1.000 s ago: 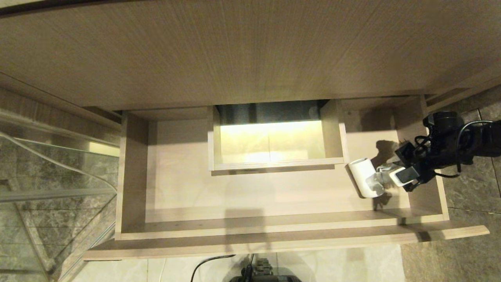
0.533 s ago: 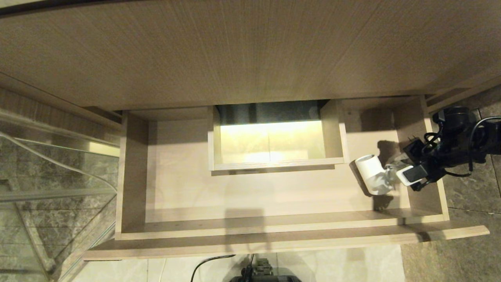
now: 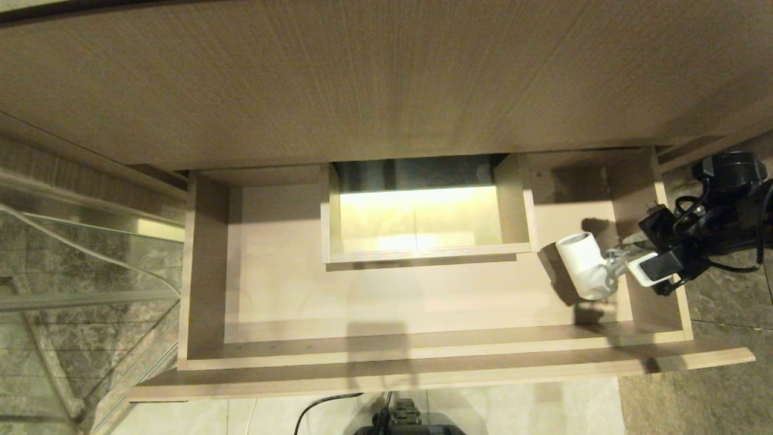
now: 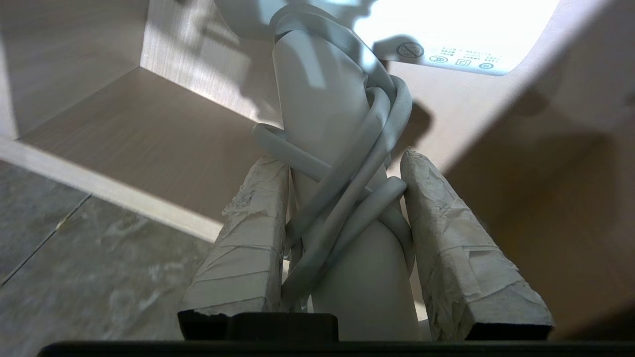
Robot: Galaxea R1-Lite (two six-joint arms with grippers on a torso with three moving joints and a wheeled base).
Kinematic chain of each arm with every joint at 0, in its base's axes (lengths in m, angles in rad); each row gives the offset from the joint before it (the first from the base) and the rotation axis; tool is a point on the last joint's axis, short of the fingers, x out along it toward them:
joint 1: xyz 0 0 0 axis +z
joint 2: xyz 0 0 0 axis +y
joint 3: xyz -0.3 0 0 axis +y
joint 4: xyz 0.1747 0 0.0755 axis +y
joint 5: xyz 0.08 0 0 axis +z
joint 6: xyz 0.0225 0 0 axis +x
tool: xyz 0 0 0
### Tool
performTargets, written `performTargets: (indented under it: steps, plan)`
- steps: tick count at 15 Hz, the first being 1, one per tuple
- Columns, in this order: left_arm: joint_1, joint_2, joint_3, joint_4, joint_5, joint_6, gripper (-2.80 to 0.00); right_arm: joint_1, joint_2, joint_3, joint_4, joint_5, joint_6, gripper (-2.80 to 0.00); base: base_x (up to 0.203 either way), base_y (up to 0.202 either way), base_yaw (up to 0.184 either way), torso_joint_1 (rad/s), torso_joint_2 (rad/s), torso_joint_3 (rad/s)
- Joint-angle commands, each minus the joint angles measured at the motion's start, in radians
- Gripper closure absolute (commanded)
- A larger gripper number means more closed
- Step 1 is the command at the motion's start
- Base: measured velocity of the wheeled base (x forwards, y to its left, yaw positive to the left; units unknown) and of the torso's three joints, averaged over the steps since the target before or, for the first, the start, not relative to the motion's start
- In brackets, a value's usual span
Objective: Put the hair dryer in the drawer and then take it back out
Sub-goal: Take the hairdryer out, then place it on the countertop
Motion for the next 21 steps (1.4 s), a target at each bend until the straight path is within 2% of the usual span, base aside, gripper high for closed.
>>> performTargets:
  steps: [1, 6, 15, 16, 19, 21]
  plan:
    - [0.000, 0.000, 0.040, -0.002, 0.000, -0.002, -2.80, 0.007, -0.073, 0.030, -0.001, 0.002, -0.011, 0.00, 0.000, 0.000, 0.000, 0.000, 0.00, 0.000]
    - [0.000, 0.000, 0.040, -0.002, 0.000, 0.000, -2.80, 0.026, -0.191, 0.075, 0.001, 0.005, -0.009, 0.00, 0.000, 0.000, 0.000, 0.000, 0.00, 0.000]
    - [0.000, 0.000, 0.040, -0.002, 0.000, -0.002, -2.80, 0.021, -0.445, 0.244, -0.020, 0.002, -0.004, 0.00, 0.000, 0.000, 0.000, 0.000, 0.00, 0.000]
    - [0.000, 0.000, 0.040, -0.002, 0.000, -0.002, -2.80, 0.016, -0.448, 0.243, -0.037, -0.021, 0.006, 0.00, 0.000, 0.000, 0.000, 0.000, 0.00, 0.000]
    - [0.000, 0.000, 0.040, -0.002, 0.000, 0.000, -2.80, 0.009, -0.488, 0.230, -0.081, -0.157, 0.056, 0.00, 0.000, 0.000, 0.000, 0.000, 0.00, 0.000]
    - [0.000, 0.000, 0.040, -0.002, 0.000, 0.000, -2.80, 0.010, -0.505, 0.195, -0.086, -0.215, 0.136, 0.00, 0.000, 0.000, 0.000, 0.000, 0.00, 0.000]
